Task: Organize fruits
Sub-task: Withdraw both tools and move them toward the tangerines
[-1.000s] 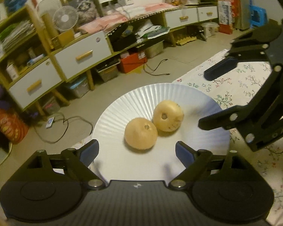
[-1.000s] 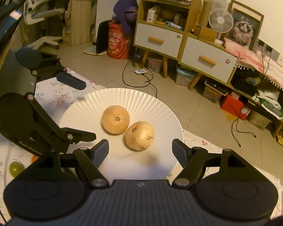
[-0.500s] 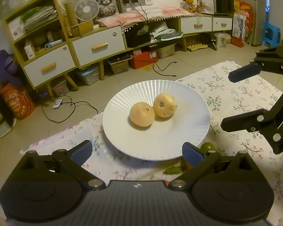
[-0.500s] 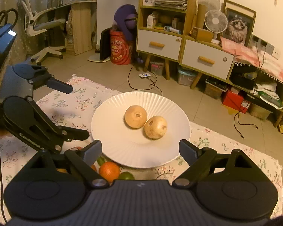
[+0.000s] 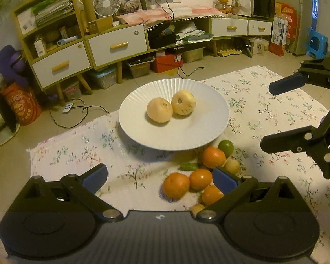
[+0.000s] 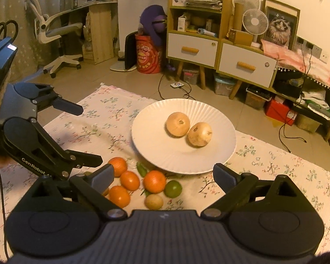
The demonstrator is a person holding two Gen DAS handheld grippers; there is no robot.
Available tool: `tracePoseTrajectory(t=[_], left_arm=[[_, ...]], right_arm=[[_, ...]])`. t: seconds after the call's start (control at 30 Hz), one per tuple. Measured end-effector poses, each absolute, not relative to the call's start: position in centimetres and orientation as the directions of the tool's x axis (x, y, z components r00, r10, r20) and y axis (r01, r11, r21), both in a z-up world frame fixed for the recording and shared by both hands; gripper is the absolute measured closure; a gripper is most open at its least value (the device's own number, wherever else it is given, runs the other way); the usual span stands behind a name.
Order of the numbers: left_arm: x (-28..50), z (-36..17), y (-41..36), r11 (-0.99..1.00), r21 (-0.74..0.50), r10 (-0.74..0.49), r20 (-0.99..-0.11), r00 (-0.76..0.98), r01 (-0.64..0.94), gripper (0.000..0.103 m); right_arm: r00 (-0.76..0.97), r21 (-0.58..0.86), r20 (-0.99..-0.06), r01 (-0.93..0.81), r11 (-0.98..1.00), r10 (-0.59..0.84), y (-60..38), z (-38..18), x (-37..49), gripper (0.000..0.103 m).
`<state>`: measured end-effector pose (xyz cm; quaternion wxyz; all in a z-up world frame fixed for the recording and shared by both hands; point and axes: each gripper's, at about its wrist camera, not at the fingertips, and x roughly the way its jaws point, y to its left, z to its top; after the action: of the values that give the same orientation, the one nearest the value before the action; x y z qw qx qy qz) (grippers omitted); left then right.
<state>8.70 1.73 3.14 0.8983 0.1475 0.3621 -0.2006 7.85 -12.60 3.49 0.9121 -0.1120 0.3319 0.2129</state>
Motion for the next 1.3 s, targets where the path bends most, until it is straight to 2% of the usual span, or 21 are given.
tracePoseTrajectory(t=[0.63,0.93,1.23,1.3], left_arm=[[4.9,1.5,2.7,0.881,0.139,-0.236,-0.701,0.673,0.453,0.011],[6.0,-0.1,2.8,0.912,0.124,-0.191,-0.713,0.674,0.391,0.011],[7.7,-0.9,2.7,0.932,0.096,-0.171,-0.734,0.657,0.35,0.013],[8.1,-1.0,2.7,0.934,0.081,-0.178,-0.738,0.651,0.347,0.017]], right_arm=[[0.737,-0.057,-0.62,-0.384,0.922,0.268,-12.8,1.3,6.0,0.004],[0.724,-0.08,-0.643,-0.385,0.92,0.247,-12.2,-0.7,6.6,0.005],[0.711,-0.089,-0.66,-0.394,0.915,0.242,-11.9,-1.8,7.5,0.011],[0.706,-0.087,-0.665,-0.396,0.914,0.243,-11.9,-2.0,7.9,0.019]])
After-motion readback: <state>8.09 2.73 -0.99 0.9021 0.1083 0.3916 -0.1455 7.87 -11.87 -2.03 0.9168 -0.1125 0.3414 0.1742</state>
